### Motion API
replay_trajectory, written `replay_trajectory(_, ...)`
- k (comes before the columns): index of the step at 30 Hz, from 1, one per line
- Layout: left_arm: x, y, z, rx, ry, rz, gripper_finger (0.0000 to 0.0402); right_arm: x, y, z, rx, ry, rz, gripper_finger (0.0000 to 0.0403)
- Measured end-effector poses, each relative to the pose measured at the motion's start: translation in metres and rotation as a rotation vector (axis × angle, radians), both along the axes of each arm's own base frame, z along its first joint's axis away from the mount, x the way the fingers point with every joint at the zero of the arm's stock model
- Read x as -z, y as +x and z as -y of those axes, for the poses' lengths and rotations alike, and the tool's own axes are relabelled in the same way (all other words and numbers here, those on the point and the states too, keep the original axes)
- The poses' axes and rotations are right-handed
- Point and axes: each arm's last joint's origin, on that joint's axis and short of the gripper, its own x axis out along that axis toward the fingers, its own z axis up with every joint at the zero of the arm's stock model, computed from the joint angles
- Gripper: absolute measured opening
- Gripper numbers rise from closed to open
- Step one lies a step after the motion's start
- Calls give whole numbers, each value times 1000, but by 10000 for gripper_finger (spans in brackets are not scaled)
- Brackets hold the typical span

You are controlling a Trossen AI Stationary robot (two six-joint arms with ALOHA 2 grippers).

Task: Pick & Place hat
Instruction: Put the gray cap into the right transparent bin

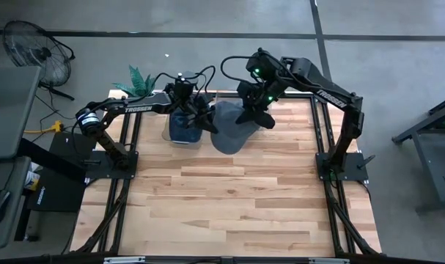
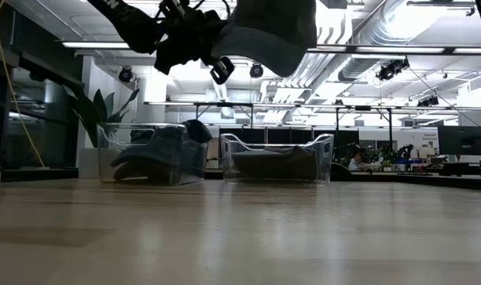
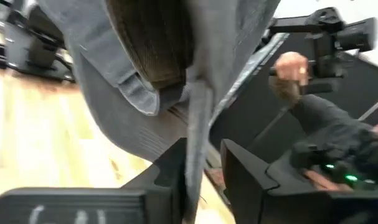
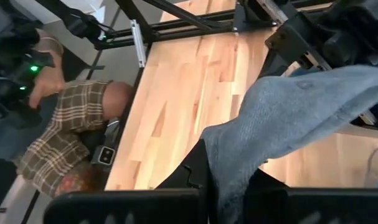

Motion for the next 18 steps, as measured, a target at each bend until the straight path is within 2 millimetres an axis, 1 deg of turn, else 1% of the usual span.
replay_trajectory(5, 0, 1, -1, -28, 32, 21, 134, 1, 0, 2, 35, -31, -18, 1)
replay_trajectory(9, 0, -1, -4, -46, 36, 21, 161, 3, -3, 5, 123, -95, -74, 1)
replay_trajectory(14, 1, -10, -22, -118, 39, 17, 166, 4, -6, 10, 245, -118, -136, 1)
replay_trajectory(18, 3, -20, -37, -181, 25, -12, 166, 5, -7, 11, 263, -121, -151, 0)
